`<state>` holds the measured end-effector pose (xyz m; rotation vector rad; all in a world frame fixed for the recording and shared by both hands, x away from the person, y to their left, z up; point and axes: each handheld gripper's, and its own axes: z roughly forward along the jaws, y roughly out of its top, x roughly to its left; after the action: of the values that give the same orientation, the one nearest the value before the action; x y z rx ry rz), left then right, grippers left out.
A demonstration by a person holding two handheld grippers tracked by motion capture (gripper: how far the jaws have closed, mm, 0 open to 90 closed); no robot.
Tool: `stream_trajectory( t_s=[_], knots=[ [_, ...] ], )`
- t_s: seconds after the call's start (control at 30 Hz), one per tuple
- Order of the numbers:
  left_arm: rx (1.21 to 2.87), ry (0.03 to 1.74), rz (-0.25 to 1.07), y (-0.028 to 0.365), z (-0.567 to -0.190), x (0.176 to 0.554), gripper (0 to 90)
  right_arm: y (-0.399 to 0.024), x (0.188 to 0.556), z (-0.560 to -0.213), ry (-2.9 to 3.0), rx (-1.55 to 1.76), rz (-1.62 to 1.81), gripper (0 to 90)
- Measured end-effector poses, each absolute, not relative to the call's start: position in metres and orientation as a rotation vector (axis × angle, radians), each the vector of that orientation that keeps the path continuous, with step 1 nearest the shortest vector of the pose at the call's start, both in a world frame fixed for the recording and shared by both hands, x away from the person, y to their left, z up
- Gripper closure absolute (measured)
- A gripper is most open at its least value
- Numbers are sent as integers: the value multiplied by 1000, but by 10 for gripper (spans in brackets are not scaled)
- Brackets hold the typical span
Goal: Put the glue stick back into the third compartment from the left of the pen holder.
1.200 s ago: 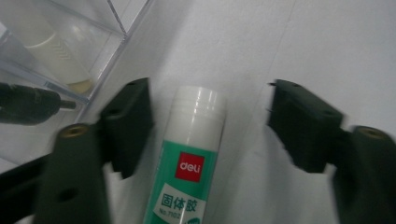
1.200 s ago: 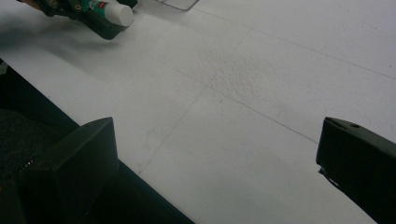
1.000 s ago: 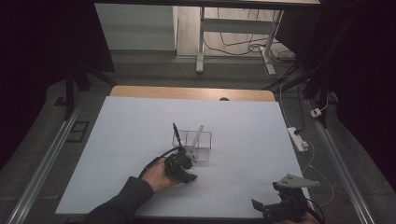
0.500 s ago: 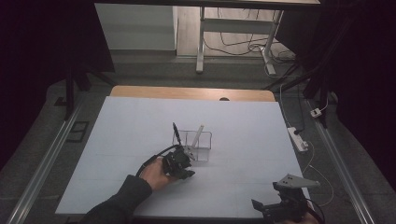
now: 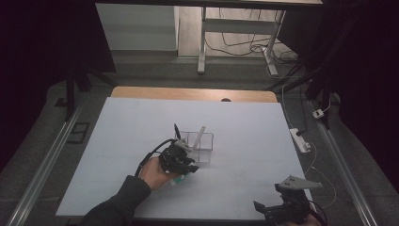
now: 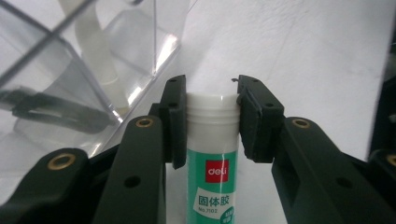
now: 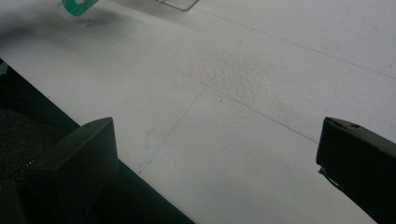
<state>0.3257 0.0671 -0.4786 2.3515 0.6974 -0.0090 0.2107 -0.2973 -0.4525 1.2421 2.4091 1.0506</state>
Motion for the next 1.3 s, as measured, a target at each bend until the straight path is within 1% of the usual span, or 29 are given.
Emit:
stream_trajectory(
  t_s=[0.37,0.87,1.3],
  knots=[
    [2298,676,44,68,-461,320,650,-297,211,-453,2409,1243,1049,0],
    [2178,688,96,73,-432,322,649,-297,211,-453,2408,1243,1050,0],
    [2132,667,156,59,-407,334,648,-298,211,-453,2409,1244,1053,0]
  ],
)
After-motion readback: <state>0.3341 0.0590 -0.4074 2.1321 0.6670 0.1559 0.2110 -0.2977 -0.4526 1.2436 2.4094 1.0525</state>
